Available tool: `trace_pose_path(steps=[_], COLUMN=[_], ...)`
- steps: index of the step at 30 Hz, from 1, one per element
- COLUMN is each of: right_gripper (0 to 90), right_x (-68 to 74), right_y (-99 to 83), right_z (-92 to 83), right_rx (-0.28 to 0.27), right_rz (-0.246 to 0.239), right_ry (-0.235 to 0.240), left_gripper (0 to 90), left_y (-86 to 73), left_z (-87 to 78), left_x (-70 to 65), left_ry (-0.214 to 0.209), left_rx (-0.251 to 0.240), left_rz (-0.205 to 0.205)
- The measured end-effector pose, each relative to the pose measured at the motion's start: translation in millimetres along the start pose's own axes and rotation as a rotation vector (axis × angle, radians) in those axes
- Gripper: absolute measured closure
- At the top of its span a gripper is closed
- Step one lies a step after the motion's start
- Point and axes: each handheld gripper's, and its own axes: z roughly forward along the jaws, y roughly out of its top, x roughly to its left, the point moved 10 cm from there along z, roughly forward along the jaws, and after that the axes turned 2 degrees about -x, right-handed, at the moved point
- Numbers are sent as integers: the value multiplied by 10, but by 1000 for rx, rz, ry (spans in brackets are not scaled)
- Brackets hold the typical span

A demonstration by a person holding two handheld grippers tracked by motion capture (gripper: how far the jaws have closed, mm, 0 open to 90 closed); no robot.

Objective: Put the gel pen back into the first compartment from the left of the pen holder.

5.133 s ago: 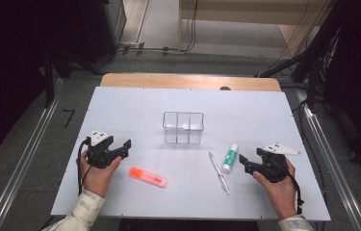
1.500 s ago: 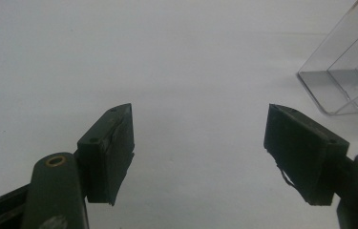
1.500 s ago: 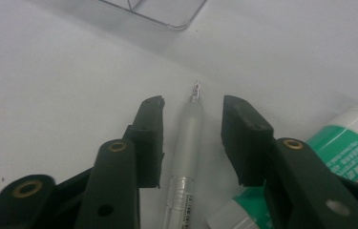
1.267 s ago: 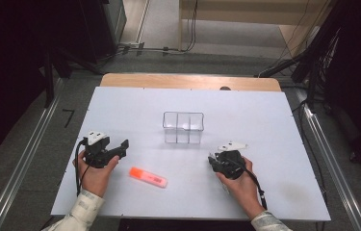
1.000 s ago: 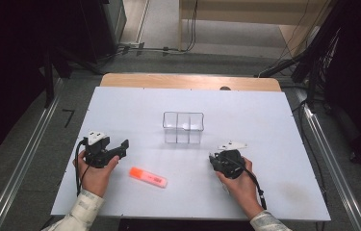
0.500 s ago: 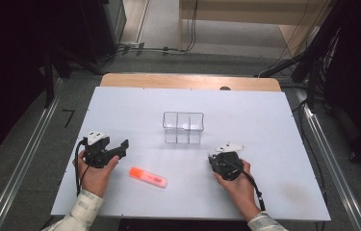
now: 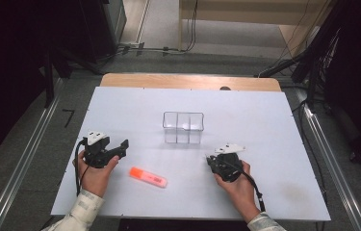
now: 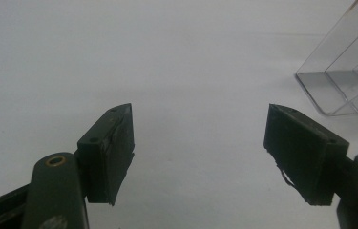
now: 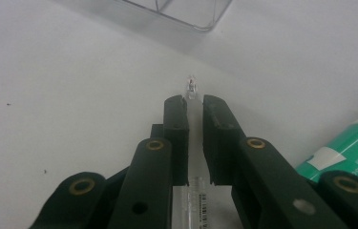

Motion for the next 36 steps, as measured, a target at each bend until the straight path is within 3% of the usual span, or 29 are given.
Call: trace_pose_path(steps=[9,20,36], right_gripper=[793,793,793], right_x=[41,55,170], right_y=[76,300,603], right_z=[-76,-185,-184], right_rx=[-30,-86,-138], right_rz=[-3,1,-20], right_ry=[21,54,88], left_gripper=[259,259,259], left_y=[0,2,4], left_z=[1,6,7], left_x=[3,0,10], left_ry=[0,-2,0], left_rx=[1,1,1], left_rz=[0,-3,-11])
